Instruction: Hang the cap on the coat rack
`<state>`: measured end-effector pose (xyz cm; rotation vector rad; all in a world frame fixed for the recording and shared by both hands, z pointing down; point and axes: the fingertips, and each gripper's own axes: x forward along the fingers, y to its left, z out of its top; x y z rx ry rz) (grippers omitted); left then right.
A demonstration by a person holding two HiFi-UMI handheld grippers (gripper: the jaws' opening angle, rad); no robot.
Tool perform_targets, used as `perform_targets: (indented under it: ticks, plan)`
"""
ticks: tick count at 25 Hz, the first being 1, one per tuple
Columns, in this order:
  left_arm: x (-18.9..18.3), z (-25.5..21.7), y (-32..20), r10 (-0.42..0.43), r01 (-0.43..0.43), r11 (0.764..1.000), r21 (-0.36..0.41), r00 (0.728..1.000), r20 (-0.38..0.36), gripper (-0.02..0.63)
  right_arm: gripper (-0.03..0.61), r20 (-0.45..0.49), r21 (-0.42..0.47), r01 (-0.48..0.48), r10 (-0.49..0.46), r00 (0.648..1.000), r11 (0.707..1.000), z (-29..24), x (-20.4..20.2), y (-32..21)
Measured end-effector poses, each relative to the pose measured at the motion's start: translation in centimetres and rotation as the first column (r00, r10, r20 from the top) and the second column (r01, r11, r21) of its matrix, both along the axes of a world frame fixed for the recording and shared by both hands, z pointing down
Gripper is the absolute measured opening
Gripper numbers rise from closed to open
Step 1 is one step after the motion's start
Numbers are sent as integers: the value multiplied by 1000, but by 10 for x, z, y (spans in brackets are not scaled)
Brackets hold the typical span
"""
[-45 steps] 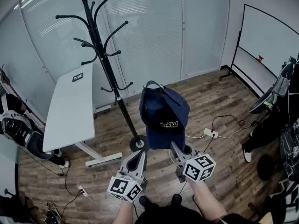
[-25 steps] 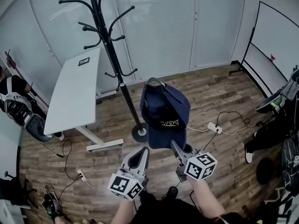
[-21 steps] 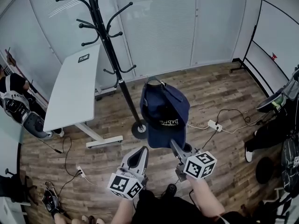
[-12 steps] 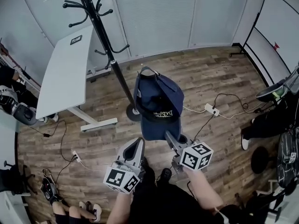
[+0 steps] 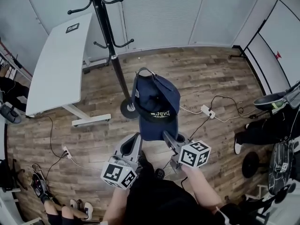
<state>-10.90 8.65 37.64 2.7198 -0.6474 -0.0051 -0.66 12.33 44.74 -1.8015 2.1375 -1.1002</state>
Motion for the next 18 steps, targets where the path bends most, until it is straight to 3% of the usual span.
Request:
perform_targets:
  ticks: [9, 18]
  plan:
    - [2, 2, -70, -1, 2, 1000, 25, 999, -43, 15, 48, 17, -13, 8, -8, 1000, 1000, 10, 13, -68]
    - [18, 17, -107, -33, 33, 999, -26, 999, -13, 15, 48, 42, -83, 47, -43, 998, 995, 36, 47, -109]
